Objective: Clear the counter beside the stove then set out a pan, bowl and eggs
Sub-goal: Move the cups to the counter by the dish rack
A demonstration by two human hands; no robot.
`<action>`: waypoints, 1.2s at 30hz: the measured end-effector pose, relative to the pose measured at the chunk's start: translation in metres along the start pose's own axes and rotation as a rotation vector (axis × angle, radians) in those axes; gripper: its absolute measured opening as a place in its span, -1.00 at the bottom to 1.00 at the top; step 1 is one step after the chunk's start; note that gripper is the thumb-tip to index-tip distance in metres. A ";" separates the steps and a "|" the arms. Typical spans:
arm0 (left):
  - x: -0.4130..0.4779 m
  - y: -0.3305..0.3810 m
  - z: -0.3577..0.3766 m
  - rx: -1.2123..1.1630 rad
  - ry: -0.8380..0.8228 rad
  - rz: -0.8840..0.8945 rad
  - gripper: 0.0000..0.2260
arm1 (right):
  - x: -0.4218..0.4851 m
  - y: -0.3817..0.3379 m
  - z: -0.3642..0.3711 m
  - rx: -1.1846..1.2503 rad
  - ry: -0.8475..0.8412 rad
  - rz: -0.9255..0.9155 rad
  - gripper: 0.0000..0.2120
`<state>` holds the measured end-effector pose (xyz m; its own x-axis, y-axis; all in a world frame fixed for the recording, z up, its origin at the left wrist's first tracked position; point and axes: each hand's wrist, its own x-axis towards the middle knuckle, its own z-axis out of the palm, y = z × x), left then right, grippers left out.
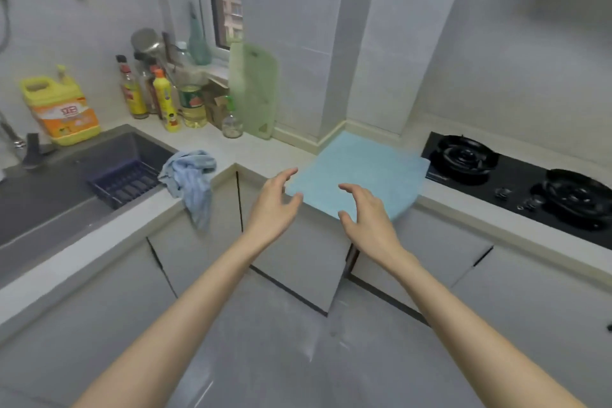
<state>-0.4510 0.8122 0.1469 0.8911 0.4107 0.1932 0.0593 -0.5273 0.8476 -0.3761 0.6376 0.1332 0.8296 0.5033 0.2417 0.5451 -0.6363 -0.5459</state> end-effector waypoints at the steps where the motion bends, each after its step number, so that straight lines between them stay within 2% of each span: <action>1: 0.007 0.015 0.025 -0.015 -0.038 0.008 -0.56 | -0.003 0.022 -0.017 -0.003 0.020 0.032 -0.53; 8: 0.039 0.084 0.148 -0.038 -0.257 0.123 -0.55 | -0.029 0.121 -0.097 -0.036 0.159 0.248 -0.50; 17: 0.093 0.140 0.283 -0.059 -0.525 0.264 -0.54 | -0.035 0.224 -0.162 -0.090 0.322 0.495 -0.50; 27: 0.173 0.210 0.414 -0.095 -0.777 0.410 -0.52 | -0.010 0.313 -0.228 -0.145 0.517 0.699 -0.51; 36: 0.200 0.267 0.524 -0.140 -0.945 0.474 -0.53 | -0.009 0.396 -0.291 -0.219 0.608 0.842 -0.52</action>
<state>-0.0215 0.3640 0.1526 0.8008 -0.5892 0.1074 -0.3836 -0.3669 0.8475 -0.1326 0.2106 0.1479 0.8378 -0.4869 0.2470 -0.2732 -0.7656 -0.5824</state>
